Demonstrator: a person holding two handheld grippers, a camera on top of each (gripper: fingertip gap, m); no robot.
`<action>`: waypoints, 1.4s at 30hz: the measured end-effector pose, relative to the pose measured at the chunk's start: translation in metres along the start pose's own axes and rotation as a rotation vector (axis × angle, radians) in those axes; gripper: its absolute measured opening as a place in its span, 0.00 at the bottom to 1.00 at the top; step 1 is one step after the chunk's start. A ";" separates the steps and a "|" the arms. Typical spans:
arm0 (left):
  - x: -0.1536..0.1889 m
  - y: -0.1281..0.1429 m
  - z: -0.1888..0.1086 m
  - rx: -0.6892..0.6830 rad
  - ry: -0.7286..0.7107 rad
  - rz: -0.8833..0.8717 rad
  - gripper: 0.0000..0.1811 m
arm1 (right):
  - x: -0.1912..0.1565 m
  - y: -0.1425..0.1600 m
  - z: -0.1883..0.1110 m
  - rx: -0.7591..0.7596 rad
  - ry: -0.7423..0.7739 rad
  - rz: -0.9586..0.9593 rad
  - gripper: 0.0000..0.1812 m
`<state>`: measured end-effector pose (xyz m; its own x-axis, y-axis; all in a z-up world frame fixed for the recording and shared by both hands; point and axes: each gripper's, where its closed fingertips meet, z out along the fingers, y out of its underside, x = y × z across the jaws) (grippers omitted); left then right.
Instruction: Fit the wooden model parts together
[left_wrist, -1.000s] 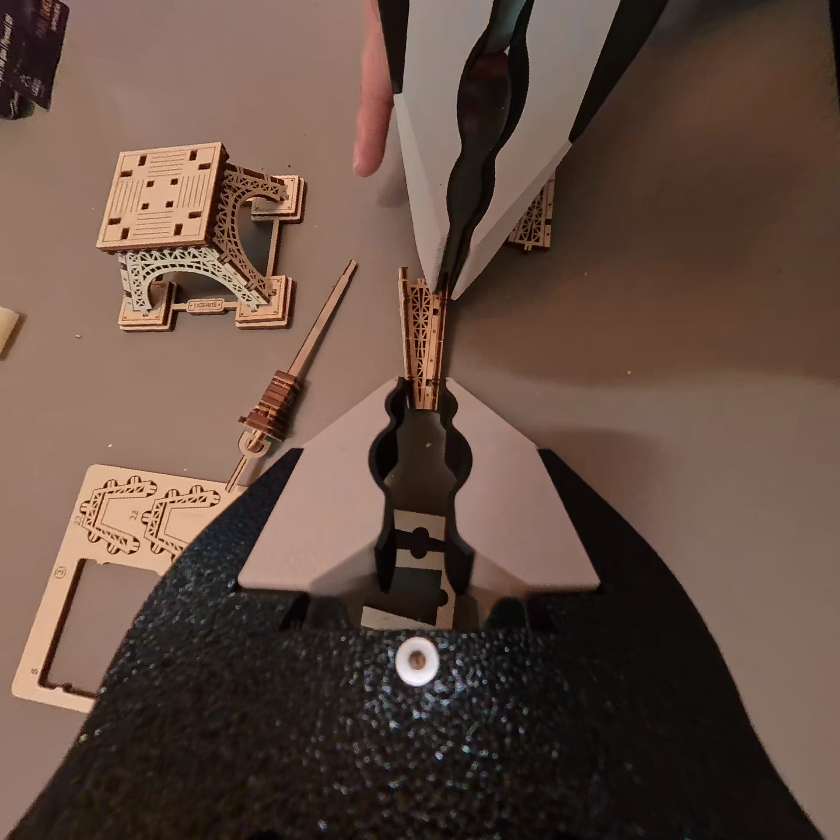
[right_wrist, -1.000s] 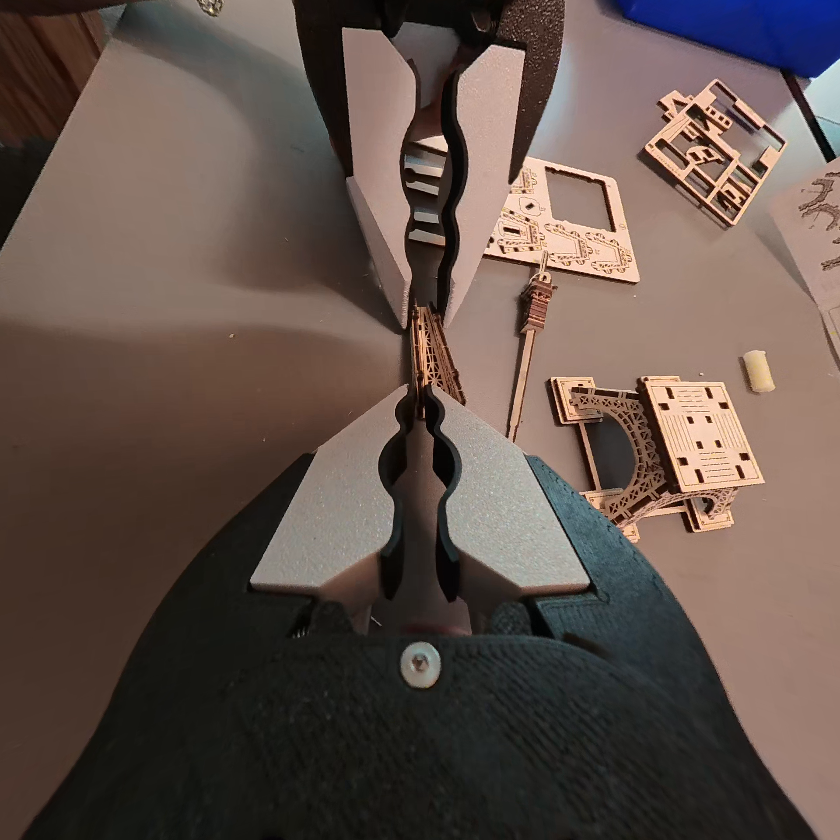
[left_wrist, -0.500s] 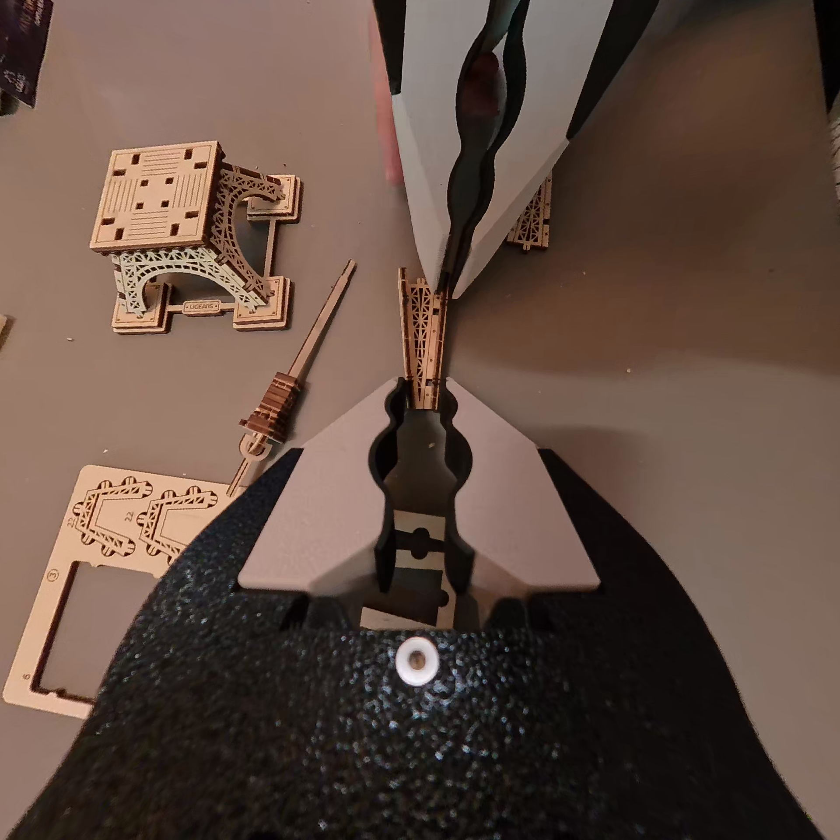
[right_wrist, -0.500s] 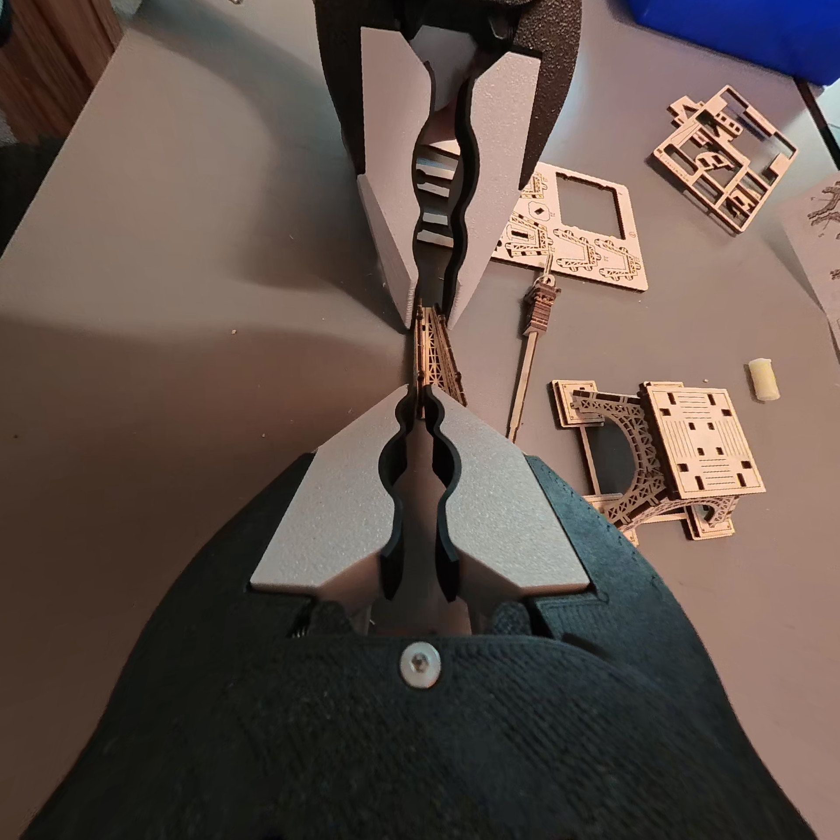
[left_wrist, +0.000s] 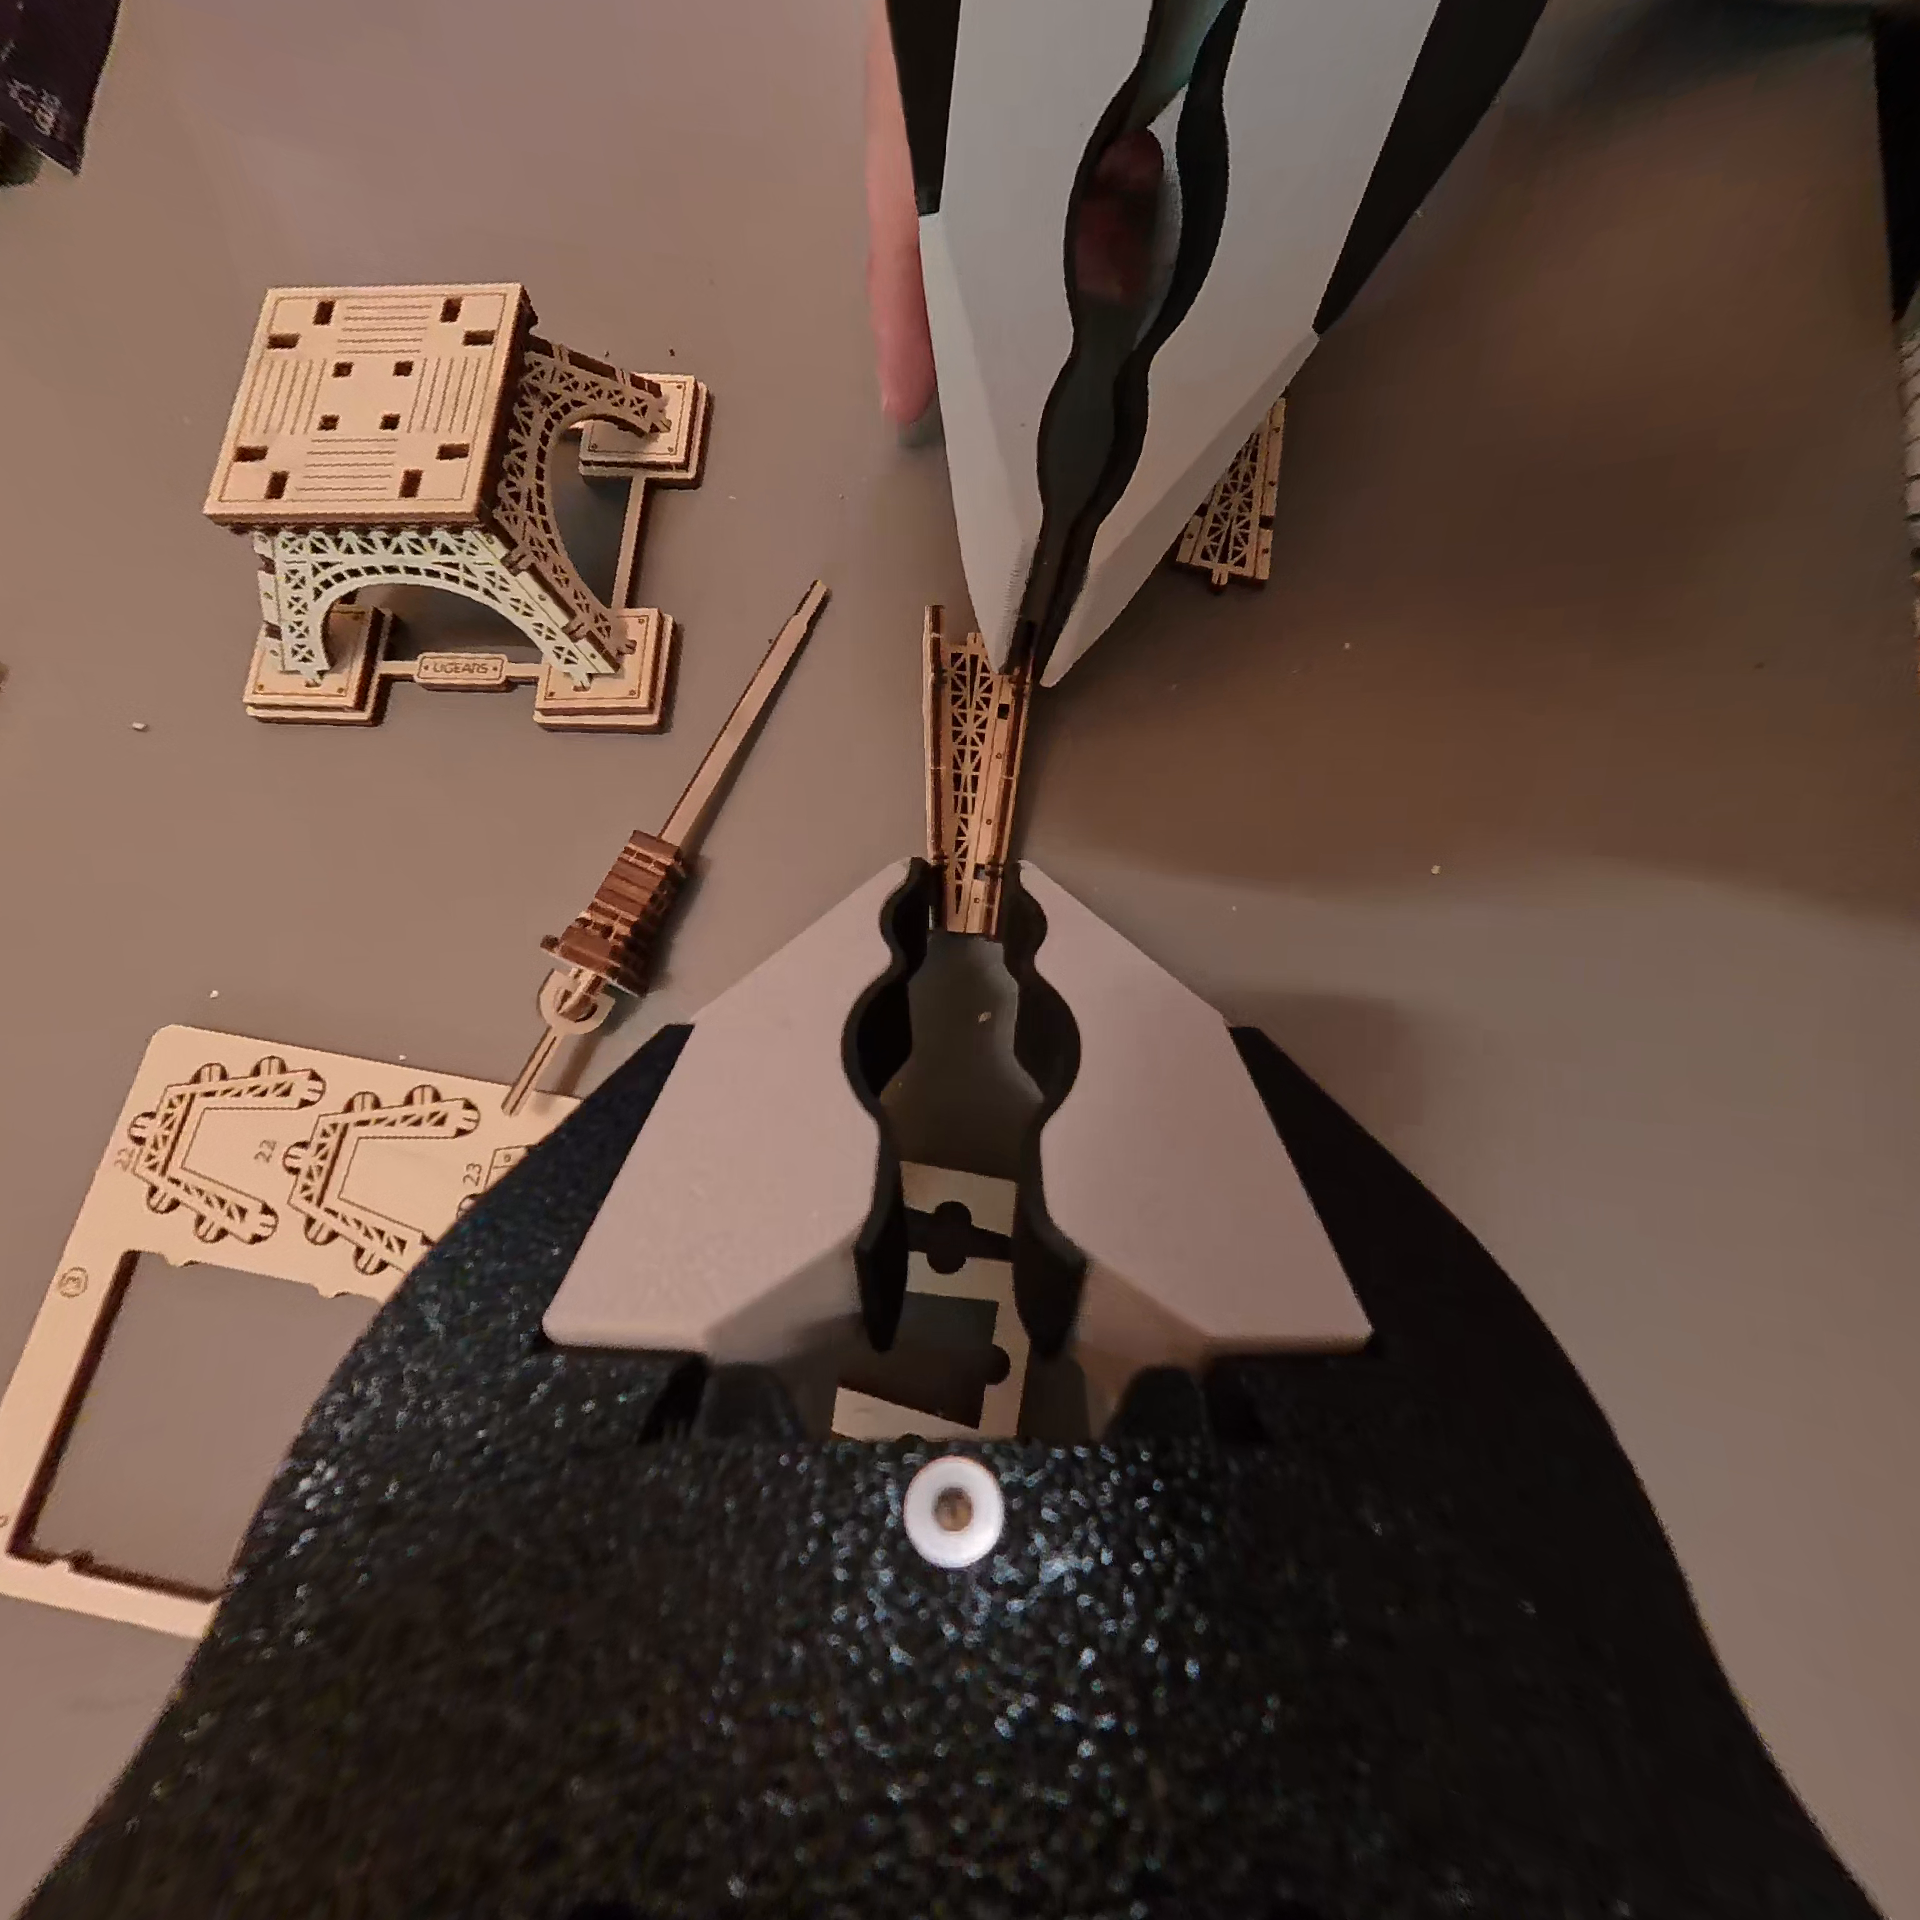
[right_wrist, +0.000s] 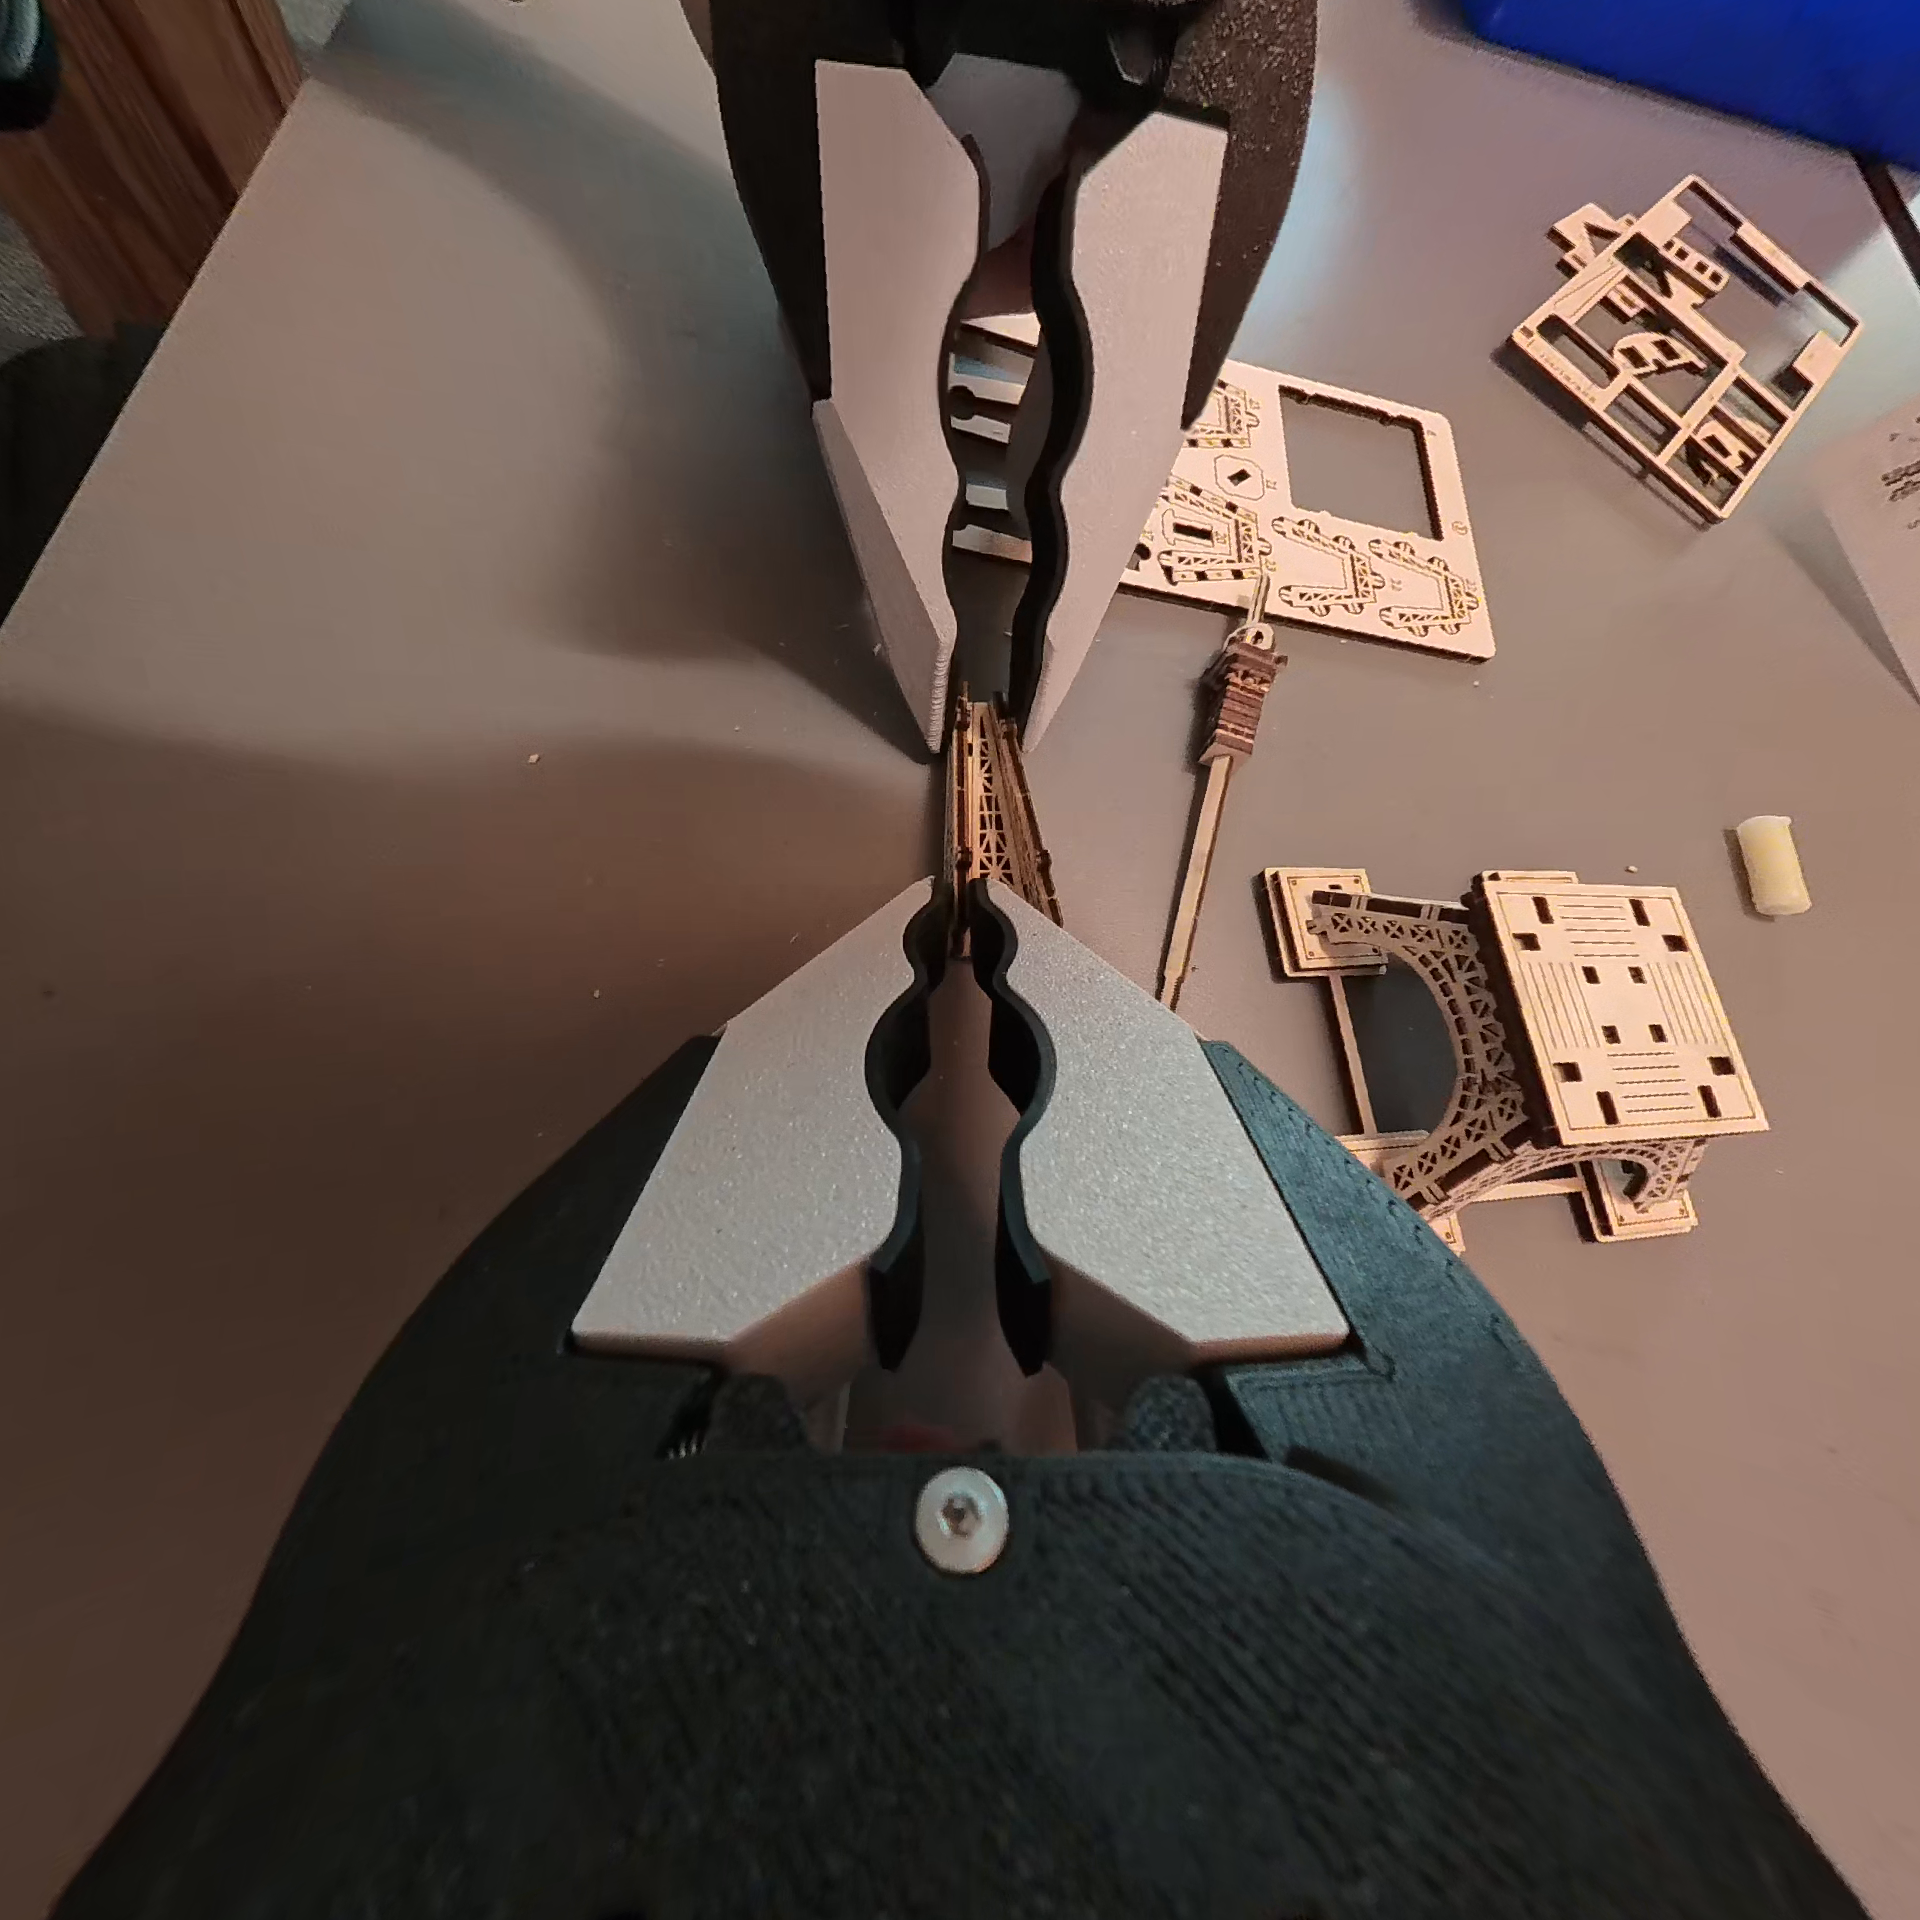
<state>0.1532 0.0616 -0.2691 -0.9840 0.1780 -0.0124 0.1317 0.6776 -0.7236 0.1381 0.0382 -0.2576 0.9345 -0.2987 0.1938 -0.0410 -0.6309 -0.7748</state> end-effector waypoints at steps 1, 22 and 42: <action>0.000 0.000 0.000 -0.001 0.008 -0.007 0.07 | 0.000 0.000 0.000 0.000 -0.002 0.002 0.01; 0.000 0.000 0.000 0.002 0.049 -0.006 0.07 | -0.002 0.001 0.001 -0.009 0.010 -0.029 0.11; 0.001 -0.001 0.000 0.003 0.036 0.024 0.07 | 0.031 -0.002 -0.013 0.042 0.007 -0.009 0.16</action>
<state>0.1517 0.0613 -0.2687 -0.9756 0.2196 -0.0051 0.1548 0.6708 -0.7253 0.1622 0.0206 -0.2421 0.9321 -0.2987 0.2048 -0.0180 -0.6030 -0.7975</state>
